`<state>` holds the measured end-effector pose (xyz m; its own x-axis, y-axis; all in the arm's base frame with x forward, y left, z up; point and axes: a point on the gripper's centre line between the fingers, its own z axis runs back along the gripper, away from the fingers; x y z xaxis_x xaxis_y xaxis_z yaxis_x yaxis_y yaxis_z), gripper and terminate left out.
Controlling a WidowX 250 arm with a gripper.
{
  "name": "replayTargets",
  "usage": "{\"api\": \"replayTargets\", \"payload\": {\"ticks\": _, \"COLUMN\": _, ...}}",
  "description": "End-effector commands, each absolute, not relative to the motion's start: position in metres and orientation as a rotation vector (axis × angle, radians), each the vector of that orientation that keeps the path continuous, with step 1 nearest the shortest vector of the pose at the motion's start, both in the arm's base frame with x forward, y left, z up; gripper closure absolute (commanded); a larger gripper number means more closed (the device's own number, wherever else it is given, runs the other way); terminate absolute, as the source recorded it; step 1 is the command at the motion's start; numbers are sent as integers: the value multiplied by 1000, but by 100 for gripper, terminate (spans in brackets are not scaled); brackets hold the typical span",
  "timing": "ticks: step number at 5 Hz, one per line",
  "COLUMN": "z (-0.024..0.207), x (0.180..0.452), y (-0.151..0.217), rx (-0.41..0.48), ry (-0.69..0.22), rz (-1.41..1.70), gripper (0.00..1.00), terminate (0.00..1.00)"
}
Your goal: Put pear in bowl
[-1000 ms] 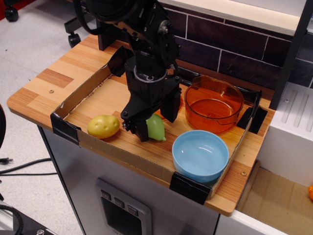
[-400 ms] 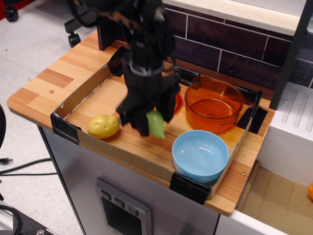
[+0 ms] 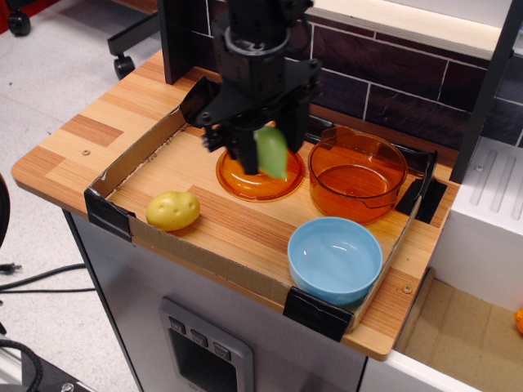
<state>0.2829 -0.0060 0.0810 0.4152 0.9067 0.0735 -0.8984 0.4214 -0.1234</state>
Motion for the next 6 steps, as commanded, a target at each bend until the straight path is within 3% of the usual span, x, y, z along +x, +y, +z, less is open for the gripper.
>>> {"api": "replayTargets", "payload": {"ticks": 1, "z": 76, "x": 265, "y": -65, "rx": -122, "ry": 3, "rz": 957, "gripper": 100, "terminate": 0}}
{"api": "replayTargets", "payload": {"ticks": 2, "z": 69, "x": 263, "y": -74, "rx": -87, "ry": -4, "rz": 905, "gripper": 100, "terminate": 0}}
{"api": "replayTargets", "payload": {"ticks": 3, "z": 69, "x": 269, "y": -62, "rx": -73, "ry": -36, "rz": 888, "gripper": 0, "terminate": 0}}
{"api": "replayTargets", "payload": {"ticks": 4, "z": 77, "x": 268, "y": -43, "rx": -107, "ry": -16, "rz": 885, "gripper": 0, "terminate": 0}}
{"api": "replayTargets", "payload": {"ticks": 5, "z": 97, "x": 263, "y": -25, "rx": -88, "ry": -80, "rz": 857, "gripper": 0, "terminate": 0}}
{"api": "replayTargets", "payload": {"ticks": 6, "z": 139, "x": 261, "y": -10, "rx": -108, "ry": -212, "rz": 824, "gripper": 0, "terminate": 0}}
